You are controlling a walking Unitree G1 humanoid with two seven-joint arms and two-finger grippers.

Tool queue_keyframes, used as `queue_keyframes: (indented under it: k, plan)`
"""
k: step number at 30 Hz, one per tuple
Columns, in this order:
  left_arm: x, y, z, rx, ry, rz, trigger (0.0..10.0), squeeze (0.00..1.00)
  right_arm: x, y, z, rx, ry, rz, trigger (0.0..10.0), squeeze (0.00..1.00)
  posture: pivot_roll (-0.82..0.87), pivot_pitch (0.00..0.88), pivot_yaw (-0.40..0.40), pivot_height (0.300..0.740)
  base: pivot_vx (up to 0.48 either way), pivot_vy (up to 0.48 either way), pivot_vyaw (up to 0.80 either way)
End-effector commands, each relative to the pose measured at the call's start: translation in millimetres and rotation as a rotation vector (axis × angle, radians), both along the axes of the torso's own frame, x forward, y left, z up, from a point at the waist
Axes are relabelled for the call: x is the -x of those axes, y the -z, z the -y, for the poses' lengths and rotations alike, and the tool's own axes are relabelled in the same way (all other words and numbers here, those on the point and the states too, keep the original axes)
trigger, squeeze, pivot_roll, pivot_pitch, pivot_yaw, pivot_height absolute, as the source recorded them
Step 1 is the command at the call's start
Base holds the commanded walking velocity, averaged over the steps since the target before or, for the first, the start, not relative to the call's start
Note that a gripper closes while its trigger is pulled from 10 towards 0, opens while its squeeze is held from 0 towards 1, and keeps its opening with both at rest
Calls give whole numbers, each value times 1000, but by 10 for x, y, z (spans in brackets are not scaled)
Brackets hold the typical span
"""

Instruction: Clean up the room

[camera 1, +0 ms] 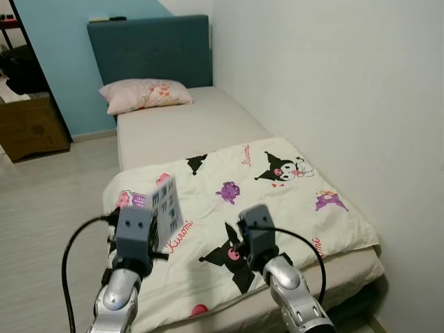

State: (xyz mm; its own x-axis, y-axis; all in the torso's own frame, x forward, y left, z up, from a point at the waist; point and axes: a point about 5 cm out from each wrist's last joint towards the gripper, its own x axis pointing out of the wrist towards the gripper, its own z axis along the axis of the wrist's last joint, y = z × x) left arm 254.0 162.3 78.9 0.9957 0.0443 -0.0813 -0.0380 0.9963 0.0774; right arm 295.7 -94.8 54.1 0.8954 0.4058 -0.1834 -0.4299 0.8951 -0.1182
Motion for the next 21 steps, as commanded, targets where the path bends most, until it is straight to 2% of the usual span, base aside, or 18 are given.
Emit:
queue_keyframes:
  k: [1,4,7,21]
  plan:
    - [44,112,-59,21,-41,-41,10000,0,45,127,-8,49,-6,-54,10000,0,-28,0,-5,740,0,0,0]
    - [93,214,-83,19,-68,-79,10000,0,76,211,11,89,-4,-80,10000,0,-28,0,-5,740,0,0,0]
    - [140,286,-83,-25,-60,-102,10000,0,122,331,74,136,18,-122,10000,0,-26,0,-9,740,0,0,0]
    - [82,178,-31,-20,-24,-21,10000,0,91,327,71,127,28,-98,10000,0,-11,0,-9,740,0,0,0]
